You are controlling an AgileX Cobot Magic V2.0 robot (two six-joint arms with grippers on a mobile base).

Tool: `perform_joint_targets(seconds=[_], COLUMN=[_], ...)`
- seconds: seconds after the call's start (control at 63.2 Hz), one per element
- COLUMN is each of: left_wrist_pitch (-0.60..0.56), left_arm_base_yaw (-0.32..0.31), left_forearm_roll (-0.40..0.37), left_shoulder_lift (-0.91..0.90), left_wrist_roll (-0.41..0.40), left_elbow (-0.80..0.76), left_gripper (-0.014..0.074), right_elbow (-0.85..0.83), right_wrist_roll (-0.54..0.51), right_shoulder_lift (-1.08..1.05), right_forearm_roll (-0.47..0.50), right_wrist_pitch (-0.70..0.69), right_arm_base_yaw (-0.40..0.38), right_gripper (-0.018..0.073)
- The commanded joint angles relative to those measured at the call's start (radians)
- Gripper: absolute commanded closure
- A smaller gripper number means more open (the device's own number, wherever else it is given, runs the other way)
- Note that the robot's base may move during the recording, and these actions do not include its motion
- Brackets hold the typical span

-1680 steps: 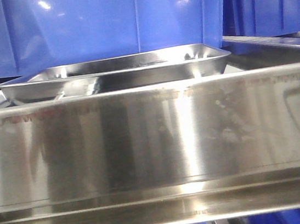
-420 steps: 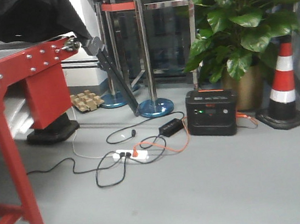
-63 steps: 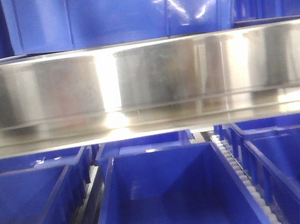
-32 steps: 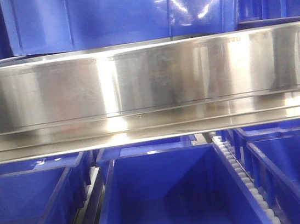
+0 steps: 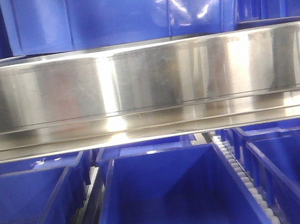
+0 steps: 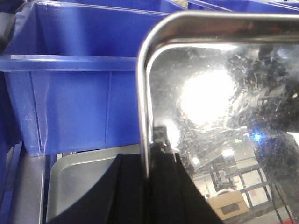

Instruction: Stack silver trays without gaps

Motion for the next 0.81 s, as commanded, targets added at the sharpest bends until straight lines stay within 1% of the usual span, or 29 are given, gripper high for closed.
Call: perform_joint_targets(seconds=[0.0,0.791], left_wrist_pitch=[-0.109,-0.109], left_arm_base_yaw=[-0.015,-0.015], left_forearm_roll=[-0.009,-0.009], left_shoulder_lift=[-0.004,-0.004], left_wrist_roll=[-0.001,-0.001], left_elbow=[-0.013,-0.013], left_gripper=[0.0614,0.0614], right_elbow=[-0.013,-0.013], right_wrist_roll=[-0.009,-0.009], right_shoulder_lift=[0.001,0.001], right_forearm_roll=[0.011,0.011], right_wrist_pitch=[-0.442,-0.464], right_arm_base_yaw=[0.015,0.015], right_gripper=[0.0637,0.0637])
